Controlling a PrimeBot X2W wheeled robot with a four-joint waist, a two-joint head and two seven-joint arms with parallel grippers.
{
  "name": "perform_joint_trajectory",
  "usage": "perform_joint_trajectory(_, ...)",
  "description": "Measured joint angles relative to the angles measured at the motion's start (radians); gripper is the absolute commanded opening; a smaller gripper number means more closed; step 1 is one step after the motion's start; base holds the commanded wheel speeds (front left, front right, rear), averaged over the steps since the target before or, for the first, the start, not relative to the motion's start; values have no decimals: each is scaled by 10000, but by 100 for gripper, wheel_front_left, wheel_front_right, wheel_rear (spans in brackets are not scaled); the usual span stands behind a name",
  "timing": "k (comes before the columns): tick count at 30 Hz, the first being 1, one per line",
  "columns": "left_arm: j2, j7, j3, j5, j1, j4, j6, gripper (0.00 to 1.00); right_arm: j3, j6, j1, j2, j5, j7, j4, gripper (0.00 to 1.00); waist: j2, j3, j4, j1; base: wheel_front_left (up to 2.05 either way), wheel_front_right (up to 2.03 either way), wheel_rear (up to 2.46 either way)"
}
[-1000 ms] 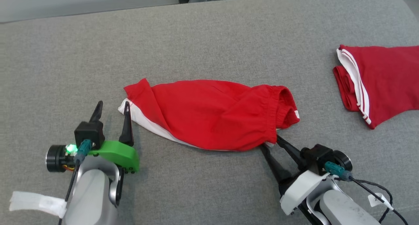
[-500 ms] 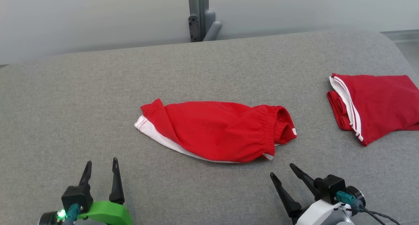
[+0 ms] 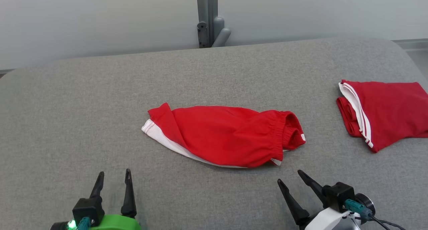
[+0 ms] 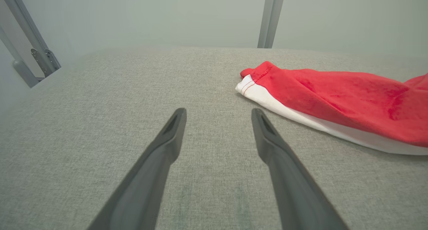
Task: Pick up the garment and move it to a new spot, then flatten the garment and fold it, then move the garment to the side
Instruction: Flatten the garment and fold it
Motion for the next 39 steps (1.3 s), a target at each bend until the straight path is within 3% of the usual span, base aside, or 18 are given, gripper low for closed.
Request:
perform_joint_trajectory(17,-2,0,-792,-265,-1372,-23,4,100,297,-2,-1306,-278,-357,0,280,100,0,1556,381,0,0,0,0)
perform_joint_trajectory(18,-2,0,-788,-267,-1436,-27,6,100,336,0,-1366,-280,-366,0,276,89,0,1640,407,0,0,0,0)
perform_joint_trajectory(19,-2,-2,-788,-278,-1507,-25,6,100,408,0,-1420,-299,-385,0,282,53,0,1724,430,0,0,0,0)
perform_joint_trajectory(20,-2,0,-786,-280,-1583,-25,8,100,464,0,-1472,-322,-389,0,293,34,0,1809,453,0,0,0,0)
perform_joint_trajectory(21,-2,0,-782,-284,-1660,-23,13,100,479,0,-1505,-347,-391,0,270,2,0,1892,473,0,0,0,0)
perform_joint_trajectory(27,-2,-2,-627,-564,-2253,222,-8,100,675,0,-1713,-558,-412,0,38,0,0,2378,525,0,0,0,0)
perform_joint_trajectory(34,-2,0,-552,-828,-3357,1384,-982,100,769,0,-1937,-648,-439,-2,-167,0,0,2852,367,0,0,0,0)
perform_joint_trajectory(39,77,-2,-600,-629,-4398,2336,-1233,100,934,0,-2174,-589,-453,-4,-209,0,0,3165,188,0,0,0,0)
